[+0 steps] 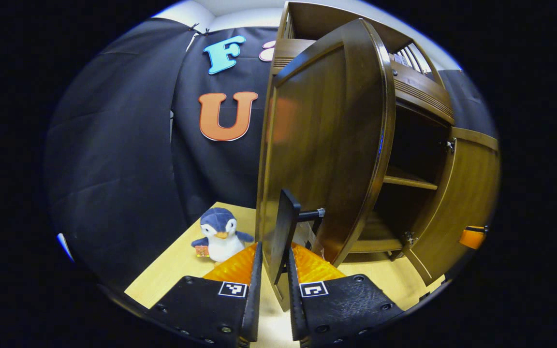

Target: Open the right door of the double-door shoe cabinet with the right hand, and open the left door with the left hand.

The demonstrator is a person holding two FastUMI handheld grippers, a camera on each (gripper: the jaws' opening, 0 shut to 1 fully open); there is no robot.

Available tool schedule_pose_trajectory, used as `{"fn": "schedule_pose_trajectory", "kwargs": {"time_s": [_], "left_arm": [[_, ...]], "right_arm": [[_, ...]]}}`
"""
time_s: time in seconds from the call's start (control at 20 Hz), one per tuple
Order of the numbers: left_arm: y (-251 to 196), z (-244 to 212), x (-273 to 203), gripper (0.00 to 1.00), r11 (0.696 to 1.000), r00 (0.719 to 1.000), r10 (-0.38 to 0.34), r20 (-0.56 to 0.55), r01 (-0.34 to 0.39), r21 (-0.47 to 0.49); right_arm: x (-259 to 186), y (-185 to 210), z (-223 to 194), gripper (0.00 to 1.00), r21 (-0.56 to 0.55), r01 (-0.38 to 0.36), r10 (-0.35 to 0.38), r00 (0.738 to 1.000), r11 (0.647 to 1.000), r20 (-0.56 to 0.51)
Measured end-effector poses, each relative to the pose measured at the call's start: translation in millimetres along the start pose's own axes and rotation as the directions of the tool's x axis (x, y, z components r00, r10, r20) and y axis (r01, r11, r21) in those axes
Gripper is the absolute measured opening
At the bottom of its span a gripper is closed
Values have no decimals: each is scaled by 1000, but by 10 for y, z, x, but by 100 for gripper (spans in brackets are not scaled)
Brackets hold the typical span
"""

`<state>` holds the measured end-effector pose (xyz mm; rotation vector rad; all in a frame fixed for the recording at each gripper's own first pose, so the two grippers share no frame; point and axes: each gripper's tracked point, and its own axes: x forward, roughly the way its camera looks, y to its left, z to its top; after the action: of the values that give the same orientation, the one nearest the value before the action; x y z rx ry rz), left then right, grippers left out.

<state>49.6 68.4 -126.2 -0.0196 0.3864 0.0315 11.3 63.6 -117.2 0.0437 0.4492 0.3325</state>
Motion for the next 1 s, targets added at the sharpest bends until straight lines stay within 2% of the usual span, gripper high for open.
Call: {"fn": "schedule_pose_trajectory", "kwargs": {"time_s": [0.1, 0.2, 0.25, 0.3, 0.55, 0.7, 1.0], "left_arm": [[134, -30, 19, 25, 1000, 1000, 14, -11, -14, -5], [233, -65, 11, 20, 1000, 1000, 15, -26, -15, -21], [274, -64, 7, 34, 999, 1000, 14, -25, -15, -30], [333, -60, 9, 19, 999, 1000, 20, -23, -21, -35], [457, -71, -25, 19, 999, 1000, 13, -16, -14, -42], [547, -60, -72, 19, 1000, 1000, 26, -10, -26, -7], [882, 7, -295, 19, 992, 992, 125, 8, -125, 12]], "right_arm": [[53, 66, 28, 58, -6, -5, 5, 1000, 1000, 1], [108, 125, 38, 58, -6, -9, 9, 1000, 1000, 2], [132, 153, 47, 58, -7, -10, 10, 1000, 1000, 2], [148, 175, 60, 58, -8, -12, 12, 1000, 1000, 2], [216, 210, 119, 58, -25, -1, 1, 1000, 1000, 5], [236, 175, 149, 58, -25, 8, -8, 1000, 1000, 4], [231, 108, 156, 58, -20, 15, -15, 1000, 1000, 0]]}}
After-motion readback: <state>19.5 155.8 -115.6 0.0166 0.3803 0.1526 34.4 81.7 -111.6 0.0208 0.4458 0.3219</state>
